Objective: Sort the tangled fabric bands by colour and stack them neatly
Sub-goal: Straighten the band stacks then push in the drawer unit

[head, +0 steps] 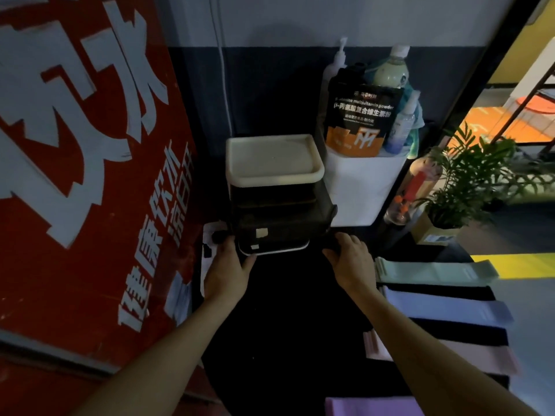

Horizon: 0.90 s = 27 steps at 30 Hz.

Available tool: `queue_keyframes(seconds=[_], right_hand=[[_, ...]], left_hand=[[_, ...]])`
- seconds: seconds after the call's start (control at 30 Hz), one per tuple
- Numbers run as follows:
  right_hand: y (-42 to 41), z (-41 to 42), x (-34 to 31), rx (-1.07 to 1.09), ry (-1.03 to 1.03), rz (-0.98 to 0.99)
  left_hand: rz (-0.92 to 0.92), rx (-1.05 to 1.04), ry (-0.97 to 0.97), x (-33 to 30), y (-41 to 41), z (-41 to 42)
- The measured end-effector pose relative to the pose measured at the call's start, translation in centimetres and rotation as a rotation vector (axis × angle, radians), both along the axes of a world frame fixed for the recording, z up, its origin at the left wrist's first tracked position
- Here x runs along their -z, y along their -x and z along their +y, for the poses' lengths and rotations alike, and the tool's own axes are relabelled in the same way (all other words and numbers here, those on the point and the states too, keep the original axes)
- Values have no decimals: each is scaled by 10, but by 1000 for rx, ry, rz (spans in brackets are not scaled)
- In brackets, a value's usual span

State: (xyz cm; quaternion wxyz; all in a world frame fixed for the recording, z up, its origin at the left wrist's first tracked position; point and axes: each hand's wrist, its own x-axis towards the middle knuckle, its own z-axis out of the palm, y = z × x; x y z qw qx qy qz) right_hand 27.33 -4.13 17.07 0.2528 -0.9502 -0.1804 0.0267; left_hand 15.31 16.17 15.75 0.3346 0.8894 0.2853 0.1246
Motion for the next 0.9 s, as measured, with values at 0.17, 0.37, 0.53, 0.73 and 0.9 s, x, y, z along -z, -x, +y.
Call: queue_keyframes(seconds=[0.17, 0.37, 0.53, 0.73, 0.9], right_hand=[[25, -32, 19, 21, 3, 77], [58, -78, 51, 87, 14, 103], [85, -123, 80, 161, 33, 166], [125, -169, 111, 155, 63, 206], [155, -195, 139, 168, 57, 224]], left_hand=[[86, 67, 101, 4, 13, -28], [176, 196, 140, 25, 22, -74], [252, 263, 81, 49, 38, -133], [332, 319, 14, 88, 75, -198], [424, 292, 86, 118, 99, -226]])
